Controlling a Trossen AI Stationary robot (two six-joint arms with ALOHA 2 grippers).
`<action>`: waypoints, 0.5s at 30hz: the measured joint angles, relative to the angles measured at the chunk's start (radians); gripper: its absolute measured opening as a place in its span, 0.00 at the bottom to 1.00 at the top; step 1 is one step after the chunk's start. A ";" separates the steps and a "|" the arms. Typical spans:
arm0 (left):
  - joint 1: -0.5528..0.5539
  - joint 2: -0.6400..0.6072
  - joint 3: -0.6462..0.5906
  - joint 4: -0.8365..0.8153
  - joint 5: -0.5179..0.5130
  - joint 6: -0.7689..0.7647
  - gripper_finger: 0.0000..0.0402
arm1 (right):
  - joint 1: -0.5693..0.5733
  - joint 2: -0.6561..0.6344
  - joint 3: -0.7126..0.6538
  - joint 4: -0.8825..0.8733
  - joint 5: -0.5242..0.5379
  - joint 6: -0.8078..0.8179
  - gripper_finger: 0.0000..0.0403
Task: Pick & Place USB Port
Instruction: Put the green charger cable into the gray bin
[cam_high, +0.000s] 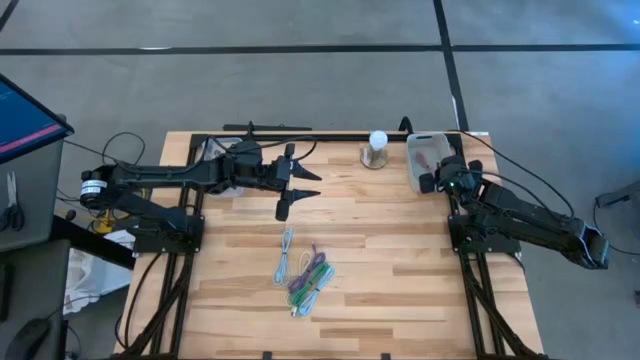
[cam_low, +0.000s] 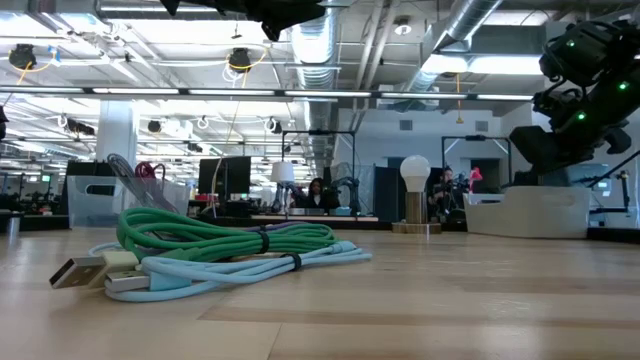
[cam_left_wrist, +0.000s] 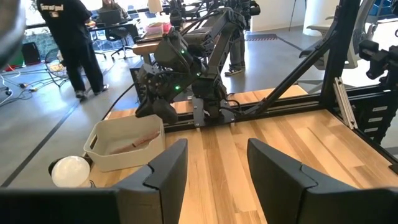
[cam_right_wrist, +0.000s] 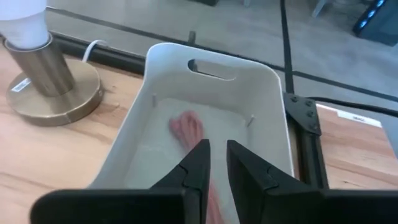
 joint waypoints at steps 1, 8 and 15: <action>0.000 0.000 0.000 0.000 0.000 0.000 0.42 | 0.000 0.000 0.000 0.000 0.004 0.000 0.12; 0.000 0.000 0.000 -0.001 0.000 -0.002 0.42 | 0.014 -0.006 0.000 0.122 -0.032 -0.068 0.12; 0.000 -0.020 -0.001 -0.065 0.000 0.009 0.42 | 0.088 -0.015 0.057 0.408 -0.395 -0.230 0.12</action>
